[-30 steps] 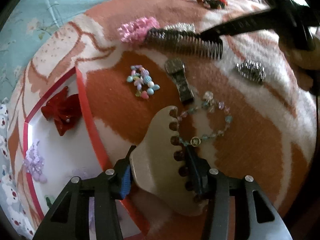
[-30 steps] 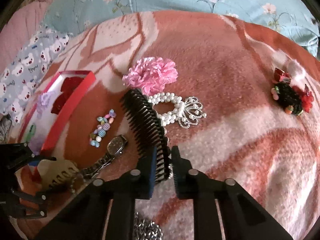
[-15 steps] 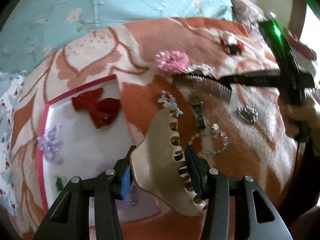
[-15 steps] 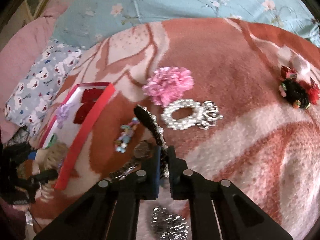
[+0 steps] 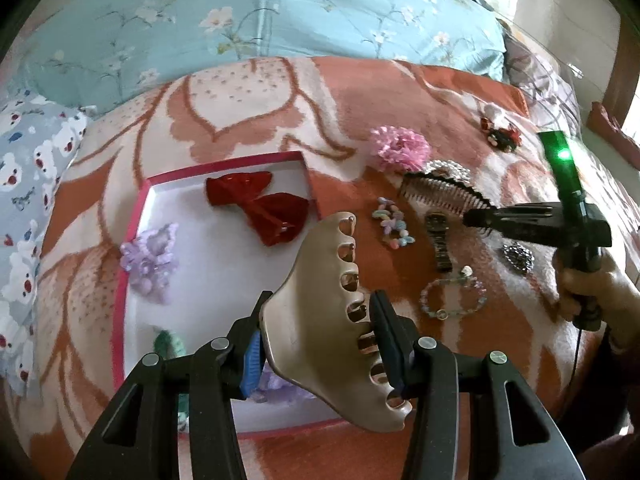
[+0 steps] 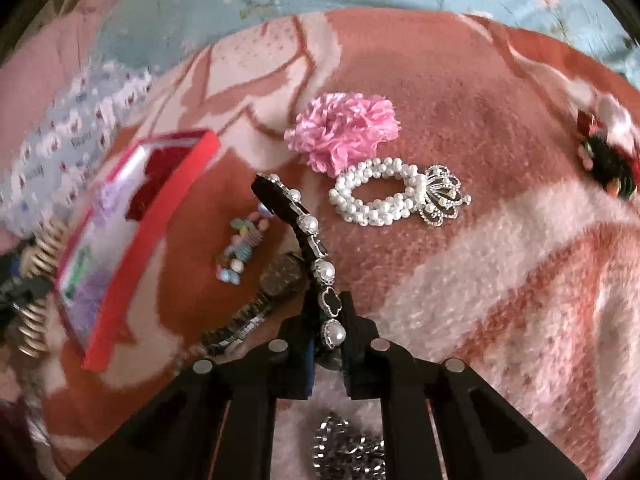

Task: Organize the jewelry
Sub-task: 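Carry claw clip toward box with left tool while right tool carries black comb, then open left tool over box dropping claw clip while right tool releases comb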

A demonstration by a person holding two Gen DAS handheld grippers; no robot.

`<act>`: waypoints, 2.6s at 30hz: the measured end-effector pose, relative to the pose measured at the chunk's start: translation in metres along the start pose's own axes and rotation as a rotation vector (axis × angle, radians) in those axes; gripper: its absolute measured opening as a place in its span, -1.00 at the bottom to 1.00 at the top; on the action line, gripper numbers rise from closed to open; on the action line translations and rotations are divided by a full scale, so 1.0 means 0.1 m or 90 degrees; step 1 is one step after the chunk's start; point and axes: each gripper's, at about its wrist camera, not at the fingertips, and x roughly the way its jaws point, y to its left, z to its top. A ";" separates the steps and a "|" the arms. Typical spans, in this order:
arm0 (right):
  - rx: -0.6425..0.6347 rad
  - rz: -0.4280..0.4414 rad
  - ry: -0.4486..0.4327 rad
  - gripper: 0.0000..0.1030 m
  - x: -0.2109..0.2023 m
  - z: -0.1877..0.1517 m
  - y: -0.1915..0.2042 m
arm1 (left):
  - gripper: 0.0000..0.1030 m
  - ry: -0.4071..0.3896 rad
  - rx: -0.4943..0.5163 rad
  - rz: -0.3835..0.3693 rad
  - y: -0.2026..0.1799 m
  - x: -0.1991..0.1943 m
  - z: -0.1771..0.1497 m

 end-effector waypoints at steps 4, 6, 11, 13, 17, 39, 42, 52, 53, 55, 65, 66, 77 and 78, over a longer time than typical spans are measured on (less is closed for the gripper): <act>0.001 0.007 -0.034 -0.83 -0.15 0.02 0.05 | -0.09 -0.005 -0.023 0.009 0.15 -0.01 -0.01; -0.004 0.017 -0.044 -0.83 -0.22 0.06 0.12 | -0.09 -0.008 -0.035 0.015 0.22 -0.02 -0.01; -0.015 0.069 -0.053 -0.83 -0.22 0.20 0.41 | -0.09 -0.013 -0.069 0.029 0.42 0.00 -0.02; -0.023 0.091 -0.053 -0.83 -0.17 0.26 0.56 | -0.09 -0.014 -0.084 0.031 0.52 0.02 -0.01; -0.040 0.124 -0.047 -0.83 -0.01 0.38 0.90 | -0.09 -0.013 -0.106 0.044 0.70 0.10 0.03; -0.019 0.193 0.041 -0.83 1.16 1.06 1.62 | -0.09 0.015 -0.189 0.103 1.49 1.23 0.68; -0.008 0.203 0.047 -0.83 1.21 1.07 1.56 | -0.11 0.020 -0.191 0.103 1.50 1.36 0.72; 0.007 0.215 0.048 -0.72 1.21 1.07 1.47 | -0.11 0.019 -0.191 0.115 1.47 1.47 0.74; 0.009 0.216 0.048 -0.72 1.21 1.08 1.47 | -0.11 0.019 -0.190 0.117 1.47 1.47 0.74; 0.008 0.213 0.046 -0.66 1.20 1.07 1.48 | -0.10 0.020 -0.188 0.120 1.46 1.46 0.73; 0.023 0.215 0.046 -0.19 1.07 1.04 1.45 | -0.10 0.025 -0.194 0.115 1.47 1.42 0.70; 0.026 0.213 0.047 -0.20 1.06 1.03 1.44 | -0.10 0.026 -0.193 0.115 1.47 1.42 0.70; 0.040 0.208 0.018 -0.11 0.75 0.93 1.33 | 0.25 0.030 -0.172 0.138 1.35 1.29 0.64; 0.042 0.209 0.014 -0.11 0.71 0.91 1.30 | 0.27 0.029 -0.168 0.138 1.32 1.27 0.64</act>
